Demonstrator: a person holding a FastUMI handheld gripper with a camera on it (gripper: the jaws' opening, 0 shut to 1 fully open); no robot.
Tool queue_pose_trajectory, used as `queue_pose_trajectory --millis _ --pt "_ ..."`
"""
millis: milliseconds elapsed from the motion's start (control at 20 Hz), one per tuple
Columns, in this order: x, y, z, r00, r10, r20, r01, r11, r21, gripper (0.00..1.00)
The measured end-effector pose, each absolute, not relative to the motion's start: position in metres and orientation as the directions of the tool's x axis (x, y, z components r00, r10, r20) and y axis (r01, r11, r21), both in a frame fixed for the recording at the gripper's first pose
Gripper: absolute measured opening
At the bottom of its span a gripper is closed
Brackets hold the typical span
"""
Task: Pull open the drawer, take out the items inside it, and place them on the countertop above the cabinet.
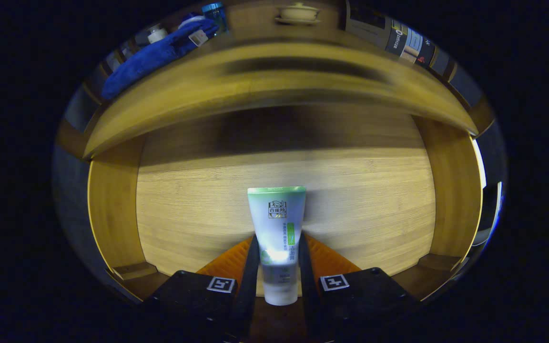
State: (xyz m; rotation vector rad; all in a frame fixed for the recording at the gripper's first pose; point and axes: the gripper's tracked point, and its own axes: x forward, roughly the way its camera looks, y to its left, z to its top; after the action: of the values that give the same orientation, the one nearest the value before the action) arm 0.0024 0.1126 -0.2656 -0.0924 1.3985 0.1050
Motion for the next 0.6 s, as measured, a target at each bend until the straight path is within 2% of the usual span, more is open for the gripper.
queue_pose_trajectory --millis 200,250,600 --pt "0.017 0.120 -0.202 0.235 0.074 -0.969 -0.149 0.988 0.039 0.51" --pt "0.007 0.114 -0.209 0.250 0.077 -0.965 -0.160 0.986 0.038 0.51" --pt "0.030 0.126 -0.128 0.344 0.119 -0.932 -0.204 0.978 0.049 0.51"
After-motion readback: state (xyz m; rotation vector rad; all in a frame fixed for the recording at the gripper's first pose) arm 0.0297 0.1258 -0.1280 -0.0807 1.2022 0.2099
